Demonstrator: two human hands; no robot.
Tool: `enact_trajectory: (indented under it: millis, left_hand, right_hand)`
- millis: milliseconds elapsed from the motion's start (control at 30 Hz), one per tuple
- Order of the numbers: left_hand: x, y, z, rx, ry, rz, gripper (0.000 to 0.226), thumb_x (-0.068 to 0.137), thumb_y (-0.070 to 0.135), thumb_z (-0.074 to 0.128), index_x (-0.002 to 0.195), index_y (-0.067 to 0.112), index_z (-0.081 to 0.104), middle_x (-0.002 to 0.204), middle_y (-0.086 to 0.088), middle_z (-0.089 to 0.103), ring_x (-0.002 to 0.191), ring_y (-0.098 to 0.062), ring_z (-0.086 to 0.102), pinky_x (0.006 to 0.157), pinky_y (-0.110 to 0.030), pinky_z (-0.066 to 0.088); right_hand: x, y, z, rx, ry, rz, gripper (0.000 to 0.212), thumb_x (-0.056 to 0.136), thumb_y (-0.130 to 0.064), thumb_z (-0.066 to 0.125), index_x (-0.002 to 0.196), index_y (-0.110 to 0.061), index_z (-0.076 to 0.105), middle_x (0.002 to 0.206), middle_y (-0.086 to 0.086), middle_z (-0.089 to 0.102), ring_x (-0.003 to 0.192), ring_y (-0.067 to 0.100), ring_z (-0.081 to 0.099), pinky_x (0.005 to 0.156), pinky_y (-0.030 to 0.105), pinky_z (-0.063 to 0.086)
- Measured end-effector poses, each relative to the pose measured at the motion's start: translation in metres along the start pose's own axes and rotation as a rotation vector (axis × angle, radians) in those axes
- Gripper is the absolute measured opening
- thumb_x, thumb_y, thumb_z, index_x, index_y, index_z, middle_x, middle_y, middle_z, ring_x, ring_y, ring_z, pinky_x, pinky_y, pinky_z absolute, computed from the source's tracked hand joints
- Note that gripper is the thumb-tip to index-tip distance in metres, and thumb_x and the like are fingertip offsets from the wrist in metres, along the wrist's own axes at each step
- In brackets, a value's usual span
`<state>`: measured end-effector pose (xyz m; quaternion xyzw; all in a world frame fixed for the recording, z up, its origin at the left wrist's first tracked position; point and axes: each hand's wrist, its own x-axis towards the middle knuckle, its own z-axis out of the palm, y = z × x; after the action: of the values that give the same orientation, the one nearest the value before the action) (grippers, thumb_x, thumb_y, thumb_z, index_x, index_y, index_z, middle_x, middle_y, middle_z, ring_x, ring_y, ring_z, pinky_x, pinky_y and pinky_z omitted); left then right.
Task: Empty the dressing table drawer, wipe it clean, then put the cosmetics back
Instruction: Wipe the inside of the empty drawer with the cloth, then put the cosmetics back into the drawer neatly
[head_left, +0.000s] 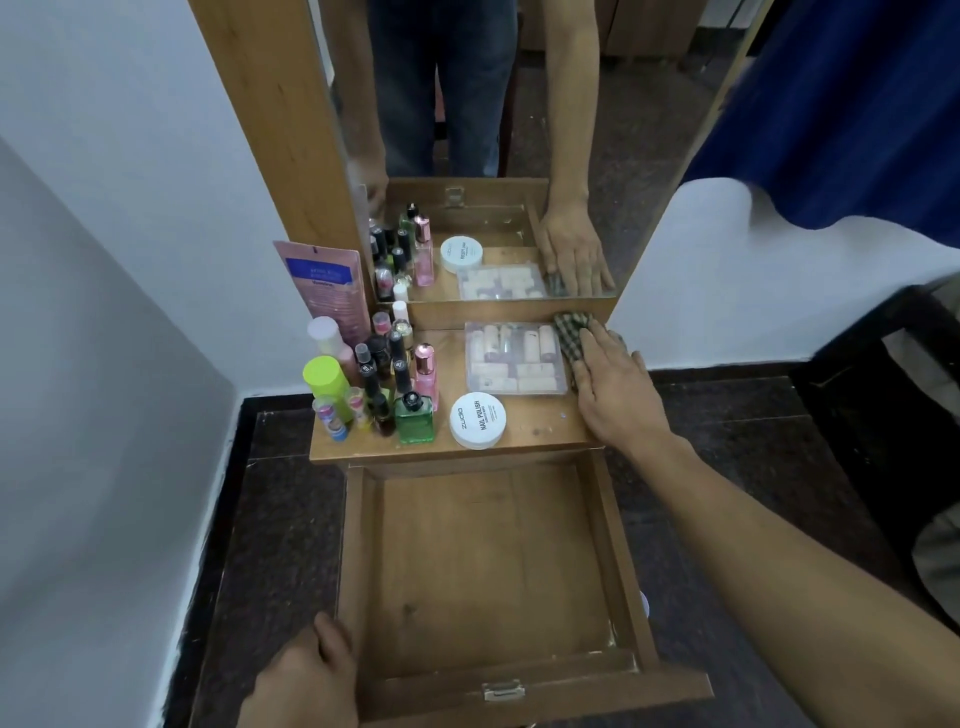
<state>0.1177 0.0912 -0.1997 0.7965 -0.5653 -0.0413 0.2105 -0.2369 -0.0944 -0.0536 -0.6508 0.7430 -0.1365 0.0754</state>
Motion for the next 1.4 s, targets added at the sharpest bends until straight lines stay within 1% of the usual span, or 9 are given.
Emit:
enact_trajectory:
  millis: [133,267,400,500,600,833,1000,1233,1400]
  left_hand:
    - [0.018,0.039,-0.077,0.01,-0.179,-0.047,0.037,0.084,0.015,0.052,0.063,-0.012,0.066,0.06,-0.033,0.06,0.041,-0.041,0.056,0.047,-0.043,0.049]
    - [0.013,0.033,-0.084,0.0,-0.433,-0.107,0.063,0.093,0.041,0.032,0.072,-0.003,0.072,0.065,-0.028,0.062,0.052,-0.042,0.061,0.056,-0.041,0.049]
    - [0.015,0.032,-0.092,0.021,-0.359,-0.123,0.078,0.074,0.062,0.004,0.089,0.016,0.066,0.064,0.0,0.053,0.064,-0.028,0.058,0.062,-0.028,0.04]
    - [0.012,0.044,-0.094,-0.037,-0.281,-0.131,0.055,0.09,0.048,0.029,0.069,0.01,0.062,0.07,-0.012,0.062,0.052,-0.036,0.058,0.053,-0.034,0.041]
    - [0.009,0.043,-0.093,-0.015,-0.209,-0.077,0.046,0.09,0.041,0.033,0.082,0.009,0.065,0.082,-0.012,0.062,0.056,-0.033,0.057,0.051,-0.026,0.034]
    - [0.007,0.05,-0.092,0.037,0.053,0.015,0.03,0.091,0.033,0.049,0.087,0.012,0.07,0.079,-0.01,0.061,0.056,-0.035,0.059,0.046,-0.035,0.04]
    - [0.001,0.089,-0.103,-0.238,-0.05,-0.043,0.028,0.094,0.043,0.042,0.089,0.024,0.062,0.082,0.005,0.058,0.06,-0.02,0.06,0.047,-0.029,0.04]
    - [0.004,0.133,-0.104,-0.465,-0.036,0.026,0.025,0.097,0.042,0.042,0.09,0.027,0.061,0.075,0.013,0.052,0.061,-0.006,0.049,0.054,-0.014,0.03]
    - [0.002,0.137,-0.095,-0.466,-0.064,-0.008,0.022,0.101,0.039,0.044,0.087,0.029,0.059,0.074,0.012,0.053,0.061,-0.01,0.052,0.053,-0.023,0.036]
  right_hand:
    - [-0.001,-0.007,0.002,-0.034,-0.057,0.054,0.055,0.109,-0.034,0.028,0.161,-0.016,0.022,0.171,0.002,0.013,0.157,0.023,0.008,0.126,0.057,0.005]
    - [-0.02,-0.021,-0.009,-0.016,0.201,-0.047,0.057,0.101,-0.024,0.05,0.155,-0.01,0.037,0.167,0.012,0.024,0.155,0.032,0.017,0.126,0.055,0.01]
    - [-0.042,-0.04,-0.006,0.018,0.254,-0.289,0.054,0.088,-0.008,0.065,0.141,-0.005,0.056,0.155,0.014,0.047,0.142,0.032,0.044,0.117,0.048,0.039]
    - [-0.054,-0.054,-0.004,0.067,0.189,-0.268,0.051,0.086,-0.008,0.068,0.137,-0.007,0.062,0.15,0.01,0.054,0.134,0.03,0.054,0.104,0.043,0.049]
    - [-0.071,-0.07,-0.002,0.151,0.208,-0.304,0.042,0.088,-0.01,0.068,0.129,-0.01,0.067,0.134,0.008,0.065,0.117,0.026,0.064,0.091,0.04,0.058]
    - [-0.111,-0.095,0.004,0.441,0.266,-0.09,0.039,0.09,-0.013,0.071,0.129,-0.016,0.069,0.118,-0.005,0.063,0.111,0.013,0.06,0.089,0.032,0.056]
    - [-0.098,-0.141,-0.003,0.532,0.283,-0.088,0.035,0.086,-0.024,0.073,0.121,-0.024,0.071,0.111,-0.011,0.063,0.098,0.014,0.063,0.081,0.032,0.054]
    - [-0.076,-0.143,0.008,0.333,0.201,0.033,0.041,0.082,-0.031,0.073,0.122,-0.02,0.071,0.124,-0.001,0.057,0.115,0.02,0.055,0.087,0.035,0.051]
    - [-0.076,-0.131,0.024,0.237,0.18,0.036,0.042,0.08,-0.037,0.077,0.117,-0.019,0.072,0.129,0.004,0.056,0.12,0.025,0.052,0.092,0.038,0.05]
